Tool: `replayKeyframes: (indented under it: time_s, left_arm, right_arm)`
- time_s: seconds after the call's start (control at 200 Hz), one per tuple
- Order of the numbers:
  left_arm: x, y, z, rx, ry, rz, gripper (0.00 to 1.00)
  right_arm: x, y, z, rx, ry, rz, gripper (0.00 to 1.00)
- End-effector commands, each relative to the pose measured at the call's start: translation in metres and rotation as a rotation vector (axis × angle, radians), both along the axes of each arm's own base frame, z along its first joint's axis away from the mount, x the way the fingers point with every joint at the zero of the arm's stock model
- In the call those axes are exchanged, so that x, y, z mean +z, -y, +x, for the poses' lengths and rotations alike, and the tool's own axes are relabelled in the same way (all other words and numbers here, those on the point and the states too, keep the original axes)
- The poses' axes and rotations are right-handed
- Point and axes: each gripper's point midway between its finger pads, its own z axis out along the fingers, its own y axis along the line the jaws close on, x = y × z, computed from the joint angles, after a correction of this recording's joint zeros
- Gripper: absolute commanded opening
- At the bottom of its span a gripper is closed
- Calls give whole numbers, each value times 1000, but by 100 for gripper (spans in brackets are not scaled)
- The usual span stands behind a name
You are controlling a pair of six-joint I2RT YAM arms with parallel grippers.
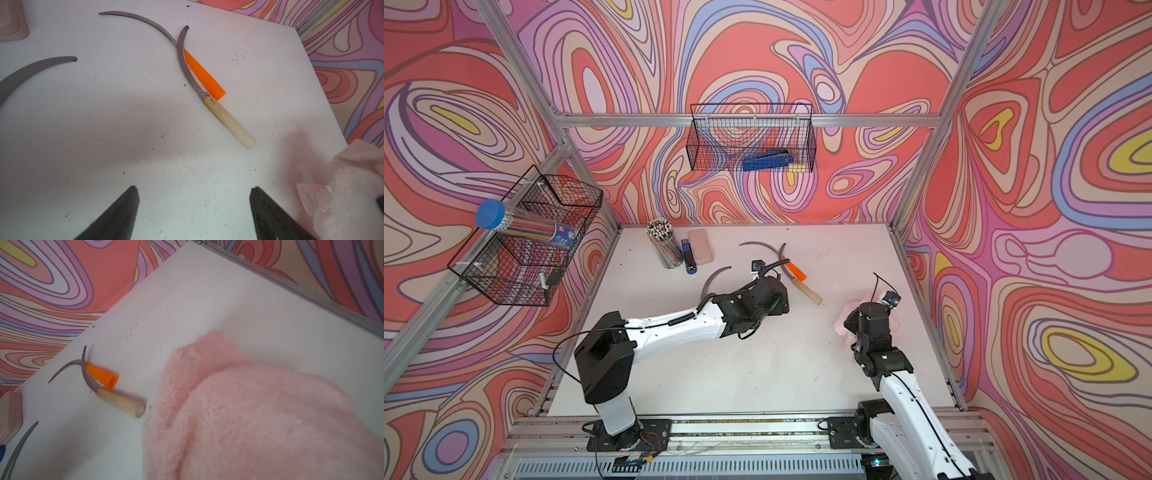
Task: Wipe small sickles with rags
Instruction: Pick up the small sickle from the center of the board.
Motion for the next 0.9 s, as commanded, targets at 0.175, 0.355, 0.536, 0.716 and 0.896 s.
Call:
replayKeyframes:
  time_s: [0.175,0.355,0.536,0.716,0.896]
  left_arm:
    - [-28,43,8,97,-33,158,85]
    - [-48,57,22,134,-33,228,85]
    - [-68,79,34,94,-12,264,83]
    - [-83,94,41,68,-15,257,82]
    - [-96,104,51,47,-44,227,82]
  right_arm:
    - [21,-9,-1,53,103,81,0]
    - [19,-12,2,69,91,85,0]
    - [23,-12,-1,75,111,84,0]
    - [24,-14,-1,83,118,87,0]
    - [22,-16,1,94,111,92,0]
